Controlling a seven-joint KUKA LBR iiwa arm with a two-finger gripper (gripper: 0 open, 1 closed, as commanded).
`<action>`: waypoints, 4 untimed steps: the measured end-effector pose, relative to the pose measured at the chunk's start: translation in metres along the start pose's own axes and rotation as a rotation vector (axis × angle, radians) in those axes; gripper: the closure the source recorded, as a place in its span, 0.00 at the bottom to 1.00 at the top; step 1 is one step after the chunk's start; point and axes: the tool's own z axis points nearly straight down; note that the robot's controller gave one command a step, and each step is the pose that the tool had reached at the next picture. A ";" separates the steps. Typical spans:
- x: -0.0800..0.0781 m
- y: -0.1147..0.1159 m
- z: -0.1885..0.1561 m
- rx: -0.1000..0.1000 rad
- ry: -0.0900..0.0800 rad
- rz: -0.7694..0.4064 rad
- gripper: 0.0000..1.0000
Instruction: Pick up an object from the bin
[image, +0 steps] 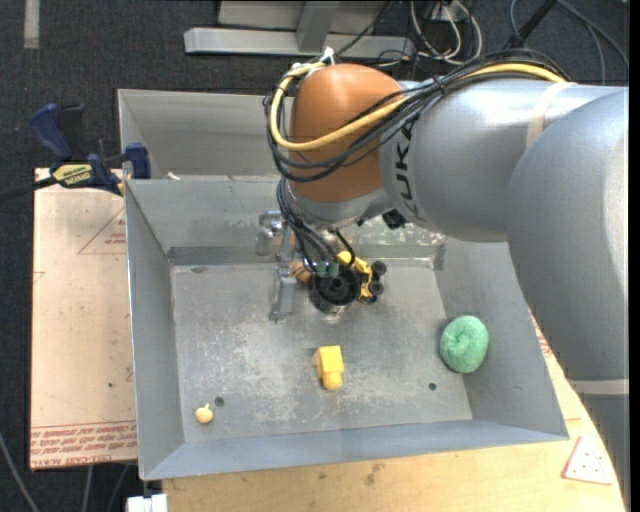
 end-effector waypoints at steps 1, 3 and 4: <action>-0.001 -0.001 -0.005 -0.001 -0.007 0.002 0.00; 0.002 -0.078 0.012 -0.002 -0.015 0.096 0.00; 0.004 -0.087 0.024 -0.001 -0.007 0.112 0.00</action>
Offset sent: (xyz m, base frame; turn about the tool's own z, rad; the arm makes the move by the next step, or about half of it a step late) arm 0.0102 -0.0585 0.0278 0.0478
